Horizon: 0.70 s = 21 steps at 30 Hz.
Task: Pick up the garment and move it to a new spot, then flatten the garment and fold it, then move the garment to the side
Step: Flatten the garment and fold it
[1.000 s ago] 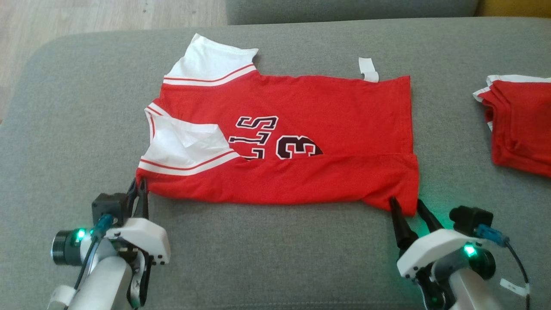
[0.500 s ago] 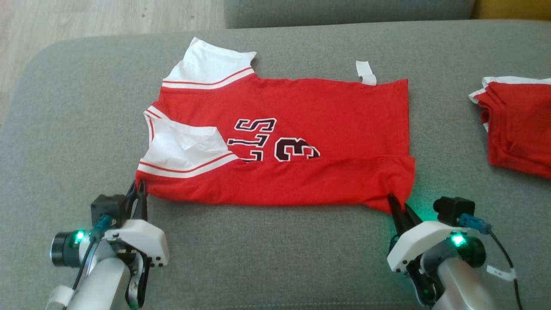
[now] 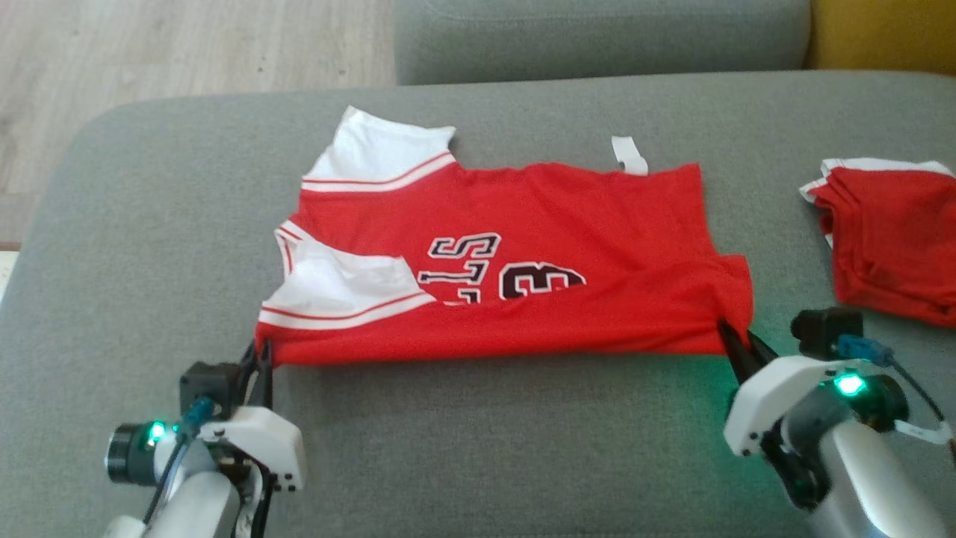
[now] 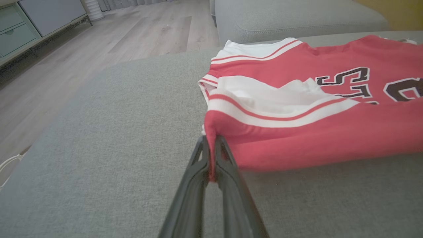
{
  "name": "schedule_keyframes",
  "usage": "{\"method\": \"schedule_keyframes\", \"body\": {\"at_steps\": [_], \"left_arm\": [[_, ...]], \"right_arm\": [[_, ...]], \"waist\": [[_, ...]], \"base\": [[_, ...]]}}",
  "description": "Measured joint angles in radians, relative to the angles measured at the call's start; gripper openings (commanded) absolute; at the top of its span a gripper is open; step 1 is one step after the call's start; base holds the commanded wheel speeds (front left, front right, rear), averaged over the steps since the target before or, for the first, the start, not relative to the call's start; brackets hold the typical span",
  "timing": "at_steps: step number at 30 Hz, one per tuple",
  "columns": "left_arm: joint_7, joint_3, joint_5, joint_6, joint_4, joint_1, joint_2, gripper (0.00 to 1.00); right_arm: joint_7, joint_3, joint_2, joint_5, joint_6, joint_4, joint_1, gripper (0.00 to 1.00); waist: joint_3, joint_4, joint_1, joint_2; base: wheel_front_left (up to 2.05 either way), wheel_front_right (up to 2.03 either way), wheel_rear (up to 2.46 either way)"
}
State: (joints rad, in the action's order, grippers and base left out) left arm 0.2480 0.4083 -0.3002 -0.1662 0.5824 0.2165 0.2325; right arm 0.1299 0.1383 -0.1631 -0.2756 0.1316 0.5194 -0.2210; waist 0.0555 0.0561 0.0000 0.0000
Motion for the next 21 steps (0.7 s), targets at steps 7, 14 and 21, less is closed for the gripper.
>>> {"method": "schedule_keyframes", "body": {"at_steps": [7, 14, 21], "left_arm": [[-0.027, 0.033, 0.008, 0.009, -0.031, -0.040, -0.001, 0.00], [-0.096, 0.061, 0.007, 0.027, -0.088, -0.107, 0.017, 0.00], [-0.124, 0.064, 0.007, 0.025, -0.117, -0.110, 0.027, 0.76]], "right_arm": [[0.200, 0.020, -0.075, -0.089, 0.000, -0.143, 0.134, 0.00], [0.321, -0.007, -0.095, -0.140, 0.000, -0.273, 0.272, 0.00], [0.332, -0.071, -0.059, -0.096, 0.000, -0.317, 0.278, 1.00]], "waist": [[-0.042, 0.024, 0.0000, 0.0000], [-0.063, 0.038, 0.0000, 0.0000], [-0.048, 0.027, 0.0000, 0.0000]], "base": [[0.00, 0.00, 0.00], [0.00, 0.00, 0.00], [0.00, 0.00, 0.00]]}}
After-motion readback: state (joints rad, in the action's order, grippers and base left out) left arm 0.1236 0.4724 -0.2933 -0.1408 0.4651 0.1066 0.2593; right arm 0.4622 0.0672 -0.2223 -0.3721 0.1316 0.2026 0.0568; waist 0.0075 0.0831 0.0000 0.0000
